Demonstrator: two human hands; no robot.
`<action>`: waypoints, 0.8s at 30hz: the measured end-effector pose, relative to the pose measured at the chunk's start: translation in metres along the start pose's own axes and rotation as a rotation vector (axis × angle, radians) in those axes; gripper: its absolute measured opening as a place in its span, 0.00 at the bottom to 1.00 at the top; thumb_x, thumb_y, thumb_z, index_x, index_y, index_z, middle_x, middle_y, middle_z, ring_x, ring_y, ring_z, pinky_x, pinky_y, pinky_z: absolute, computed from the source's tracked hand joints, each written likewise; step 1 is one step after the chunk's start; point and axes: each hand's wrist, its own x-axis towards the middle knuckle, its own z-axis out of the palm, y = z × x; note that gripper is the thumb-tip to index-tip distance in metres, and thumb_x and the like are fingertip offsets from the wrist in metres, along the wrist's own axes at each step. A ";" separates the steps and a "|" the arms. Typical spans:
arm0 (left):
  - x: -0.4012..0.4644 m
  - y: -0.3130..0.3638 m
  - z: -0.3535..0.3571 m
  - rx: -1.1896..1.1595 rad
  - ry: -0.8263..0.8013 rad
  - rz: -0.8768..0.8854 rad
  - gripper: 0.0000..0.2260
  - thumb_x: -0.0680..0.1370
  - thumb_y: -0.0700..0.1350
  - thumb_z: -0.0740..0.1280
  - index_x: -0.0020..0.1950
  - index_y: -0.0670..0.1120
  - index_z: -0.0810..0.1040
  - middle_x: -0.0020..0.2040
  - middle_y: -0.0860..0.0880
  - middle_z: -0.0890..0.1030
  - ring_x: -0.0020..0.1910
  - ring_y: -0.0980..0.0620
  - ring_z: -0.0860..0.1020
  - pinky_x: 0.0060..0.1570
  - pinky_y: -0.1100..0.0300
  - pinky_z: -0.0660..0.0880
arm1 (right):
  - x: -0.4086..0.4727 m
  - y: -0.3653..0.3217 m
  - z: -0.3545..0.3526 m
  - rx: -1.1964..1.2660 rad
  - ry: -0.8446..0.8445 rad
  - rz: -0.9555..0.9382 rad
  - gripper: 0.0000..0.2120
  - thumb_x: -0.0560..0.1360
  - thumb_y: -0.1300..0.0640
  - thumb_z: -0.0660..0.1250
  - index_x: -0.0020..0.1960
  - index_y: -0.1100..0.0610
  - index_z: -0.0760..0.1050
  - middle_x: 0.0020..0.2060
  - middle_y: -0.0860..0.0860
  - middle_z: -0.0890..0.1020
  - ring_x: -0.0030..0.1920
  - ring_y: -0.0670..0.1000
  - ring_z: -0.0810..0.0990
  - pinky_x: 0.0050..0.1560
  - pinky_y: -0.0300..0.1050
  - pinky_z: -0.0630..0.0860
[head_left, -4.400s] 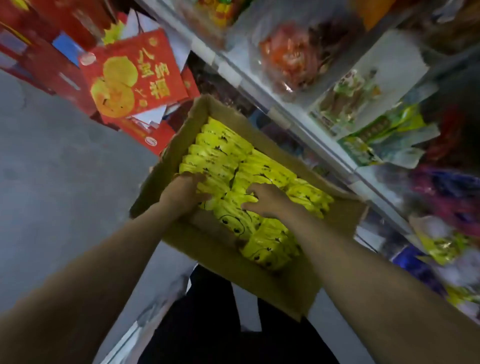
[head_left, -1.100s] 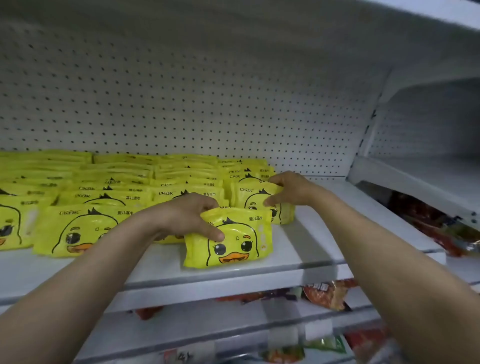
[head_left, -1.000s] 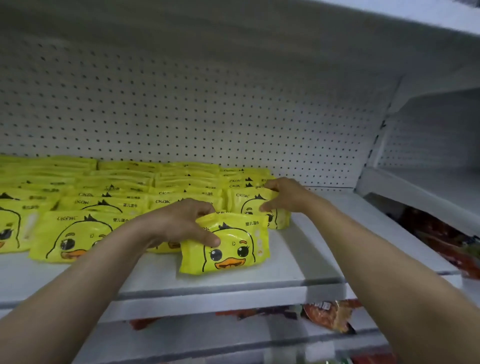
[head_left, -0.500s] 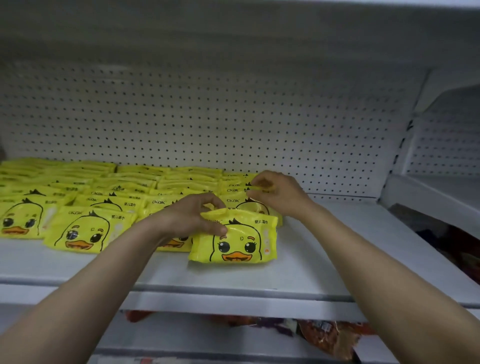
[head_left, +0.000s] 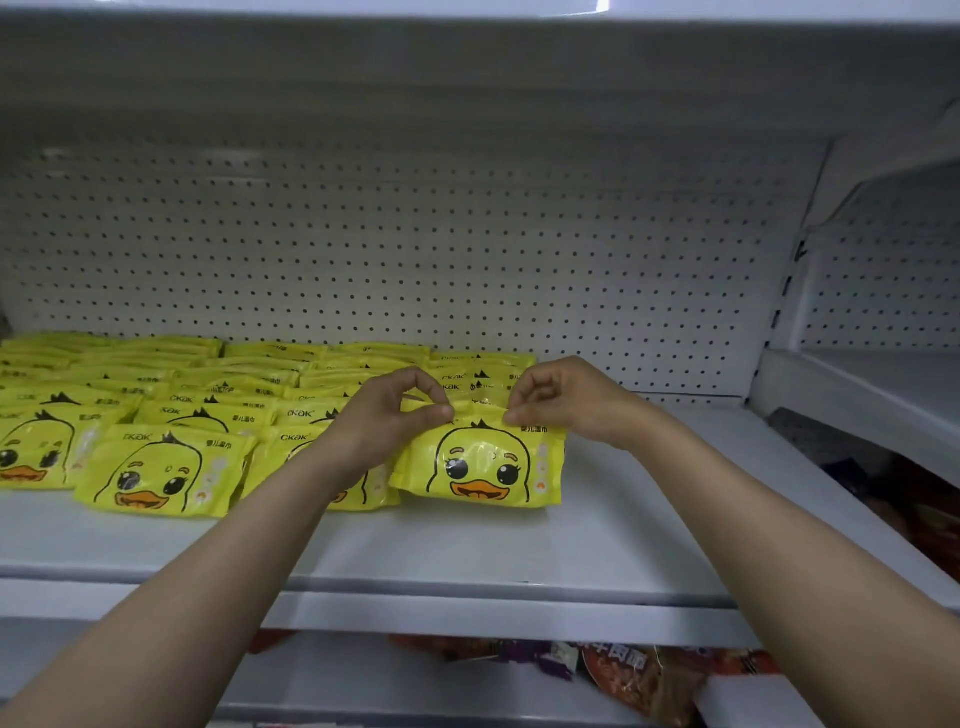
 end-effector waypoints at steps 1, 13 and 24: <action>0.002 0.000 0.001 -0.021 0.021 -0.017 0.04 0.74 0.46 0.73 0.43 0.48 0.79 0.48 0.55 0.83 0.52 0.57 0.78 0.55 0.58 0.69 | 0.001 0.000 -0.001 -0.001 0.013 0.001 0.05 0.70 0.62 0.76 0.44 0.60 0.81 0.38 0.51 0.84 0.40 0.46 0.81 0.45 0.36 0.76; -0.004 -0.012 0.004 0.029 0.050 -0.010 0.05 0.75 0.49 0.72 0.45 0.51 0.77 0.49 0.55 0.82 0.54 0.55 0.79 0.57 0.51 0.73 | 0.024 -0.016 0.023 -0.446 -0.105 0.093 0.18 0.64 0.52 0.81 0.51 0.47 0.80 0.42 0.46 0.83 0.41 0.45 0.80 0.42 0.40 0.75; -0.032 -0.053 -0.010 1.034 0.015 -0.164 0.36 0.73 0.71 0.57 0.77 0.65 0.45 0.80 0.49 0.43 0.78 0.41 0.42 0.72 0.33 0.48 | 0.044 0.000 0.031 -0.652 0.068 0.141 0.16 0.69 0.52 0.77 0.55 0.54 0.80 0.48 0.50 0.81 0.51 0.51 0.80 0.48 0.44 0.76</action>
